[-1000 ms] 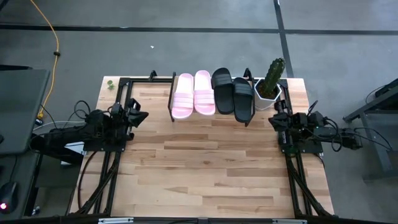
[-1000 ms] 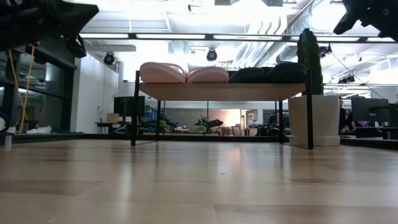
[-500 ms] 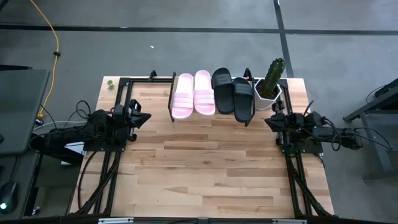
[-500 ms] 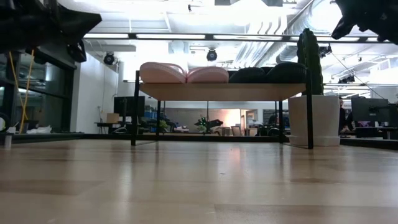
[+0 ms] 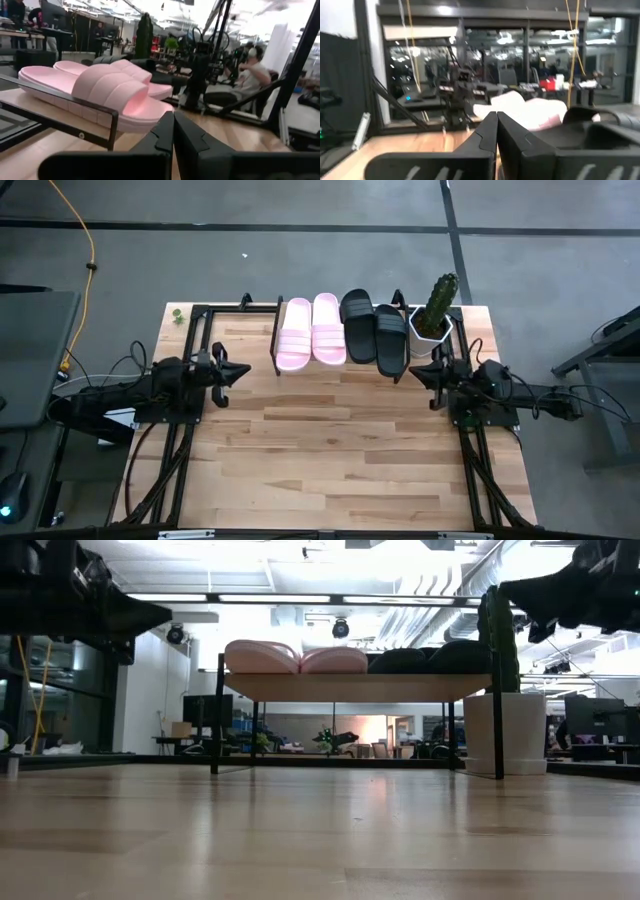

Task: Pick and place slides into the shelf
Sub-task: Return to Home Position

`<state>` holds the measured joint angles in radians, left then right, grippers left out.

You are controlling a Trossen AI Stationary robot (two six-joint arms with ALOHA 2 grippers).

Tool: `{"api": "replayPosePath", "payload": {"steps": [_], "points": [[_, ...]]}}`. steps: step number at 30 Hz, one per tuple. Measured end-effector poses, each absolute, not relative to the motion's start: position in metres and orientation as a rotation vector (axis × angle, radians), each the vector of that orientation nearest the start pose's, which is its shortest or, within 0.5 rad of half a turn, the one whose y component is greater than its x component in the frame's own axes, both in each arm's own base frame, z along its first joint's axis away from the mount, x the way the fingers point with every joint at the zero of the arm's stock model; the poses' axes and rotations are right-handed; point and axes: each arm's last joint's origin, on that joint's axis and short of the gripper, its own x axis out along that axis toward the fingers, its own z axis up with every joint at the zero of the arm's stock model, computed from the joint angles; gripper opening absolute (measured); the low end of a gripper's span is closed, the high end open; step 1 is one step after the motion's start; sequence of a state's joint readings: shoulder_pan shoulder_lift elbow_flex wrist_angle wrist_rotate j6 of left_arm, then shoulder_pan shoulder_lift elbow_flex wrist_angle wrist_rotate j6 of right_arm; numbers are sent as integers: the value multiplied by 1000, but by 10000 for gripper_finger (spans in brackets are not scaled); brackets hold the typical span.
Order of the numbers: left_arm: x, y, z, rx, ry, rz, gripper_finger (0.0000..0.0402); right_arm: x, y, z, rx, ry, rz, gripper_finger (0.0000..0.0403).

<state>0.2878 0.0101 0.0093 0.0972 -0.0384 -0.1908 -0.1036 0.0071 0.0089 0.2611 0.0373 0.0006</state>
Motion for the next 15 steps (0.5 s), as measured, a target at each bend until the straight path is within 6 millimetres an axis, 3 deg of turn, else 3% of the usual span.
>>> {"api": "replayPosePath", "payload": {"steps": [15], "points": [[93, 29, 168, -98, -35, 326, 0, 96, -12, 176, -2, -107, -171, 0]]}}
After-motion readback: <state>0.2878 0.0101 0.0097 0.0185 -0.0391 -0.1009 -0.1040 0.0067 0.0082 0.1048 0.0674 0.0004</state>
